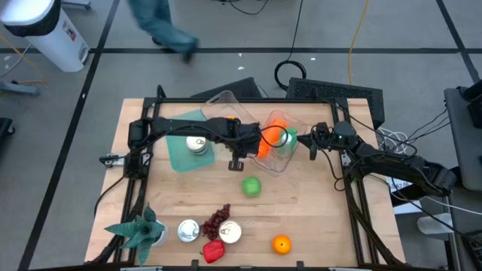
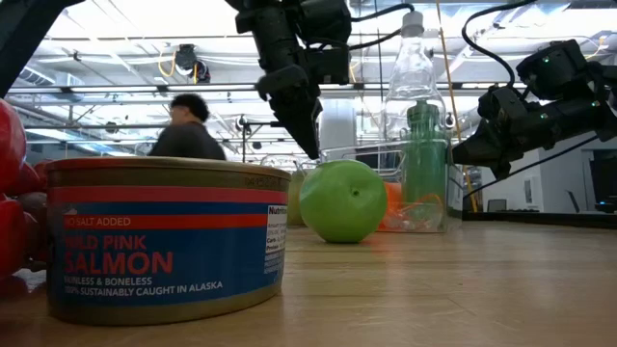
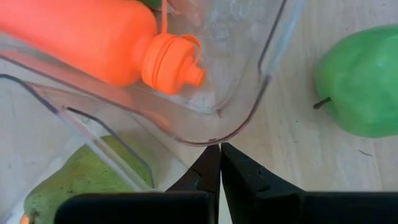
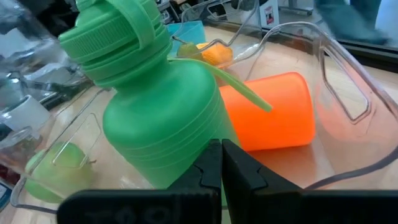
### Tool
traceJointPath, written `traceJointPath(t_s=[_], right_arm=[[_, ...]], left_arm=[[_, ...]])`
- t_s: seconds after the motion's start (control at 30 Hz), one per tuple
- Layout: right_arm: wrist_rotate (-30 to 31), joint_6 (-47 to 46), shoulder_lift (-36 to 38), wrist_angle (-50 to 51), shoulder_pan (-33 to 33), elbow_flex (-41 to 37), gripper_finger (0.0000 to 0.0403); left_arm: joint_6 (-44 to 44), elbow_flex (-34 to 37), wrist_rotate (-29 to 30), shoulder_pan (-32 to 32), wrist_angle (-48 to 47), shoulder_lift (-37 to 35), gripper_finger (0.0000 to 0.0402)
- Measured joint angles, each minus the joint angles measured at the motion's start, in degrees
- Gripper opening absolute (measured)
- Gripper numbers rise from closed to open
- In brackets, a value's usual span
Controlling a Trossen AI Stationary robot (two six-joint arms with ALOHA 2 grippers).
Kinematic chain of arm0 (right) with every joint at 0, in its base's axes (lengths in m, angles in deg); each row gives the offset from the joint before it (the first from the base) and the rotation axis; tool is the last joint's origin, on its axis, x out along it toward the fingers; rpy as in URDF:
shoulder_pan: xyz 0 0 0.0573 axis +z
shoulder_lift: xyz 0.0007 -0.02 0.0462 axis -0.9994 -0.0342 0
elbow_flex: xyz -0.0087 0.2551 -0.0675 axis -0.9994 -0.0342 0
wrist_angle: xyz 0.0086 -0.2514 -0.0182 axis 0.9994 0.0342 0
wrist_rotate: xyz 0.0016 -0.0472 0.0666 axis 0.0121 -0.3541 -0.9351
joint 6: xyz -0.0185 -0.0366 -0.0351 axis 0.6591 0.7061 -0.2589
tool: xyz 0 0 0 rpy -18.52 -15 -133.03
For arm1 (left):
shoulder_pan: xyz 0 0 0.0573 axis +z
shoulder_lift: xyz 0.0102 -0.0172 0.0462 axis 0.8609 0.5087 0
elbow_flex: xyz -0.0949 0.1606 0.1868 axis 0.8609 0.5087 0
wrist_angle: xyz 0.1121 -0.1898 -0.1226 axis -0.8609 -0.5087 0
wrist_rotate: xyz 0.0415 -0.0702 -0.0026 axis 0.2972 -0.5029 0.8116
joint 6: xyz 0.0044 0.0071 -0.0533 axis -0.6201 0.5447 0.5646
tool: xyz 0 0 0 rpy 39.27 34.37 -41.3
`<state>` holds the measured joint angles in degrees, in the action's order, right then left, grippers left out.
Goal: Pick & Place Food Item
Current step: Adjust the green bottle on the right transparent bin
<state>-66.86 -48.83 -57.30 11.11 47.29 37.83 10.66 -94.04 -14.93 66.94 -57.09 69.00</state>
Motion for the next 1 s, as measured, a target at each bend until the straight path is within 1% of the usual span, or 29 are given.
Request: traceJointPath(t_s=[0.33, 0.43, 0.53, 0.7, 0.87, 1.0], right_arm=[[0.11, -0.86, 0.0, -0.02, -0.02, 0.09, 0.0], [1.08, -0.75, 0.0, 0.02, -0.02, 0.09, 0.0], [1.39, -0.62, 0.0, 0.47, -0.04, 0.09, 0.0], [1.31, -0.62, -0.04, 1.11, -0.04, 0.11, 0.0], [1.31, -0.64, -0.04, 1.27, -0.04, 0.15, 0.0], [1.29, -0.64, -0.04, 1.31, -0.04, 0.15, 0.0]], left_arm=[[-1.02, 0.0, 0.04, 0.3, 0.29, 0.0, 0.0024], [-1.15, 0.02, 0.02, 0.3, 0.37, -0.05, 0.0024], [-1.19, 0.04, 0.02, 0.27, 0.45, -0.71, 0.0024], [-1.17, 0.04, 0.02, 0.12, 0.25, -4.27, 0.0024], [3.19, 0.0, -1.41, 0.97, -3.16, -9.03, 0.0023], [9.05, 1.29, -0.94, 2.04, -8.93, -9.12, 0.0023]])
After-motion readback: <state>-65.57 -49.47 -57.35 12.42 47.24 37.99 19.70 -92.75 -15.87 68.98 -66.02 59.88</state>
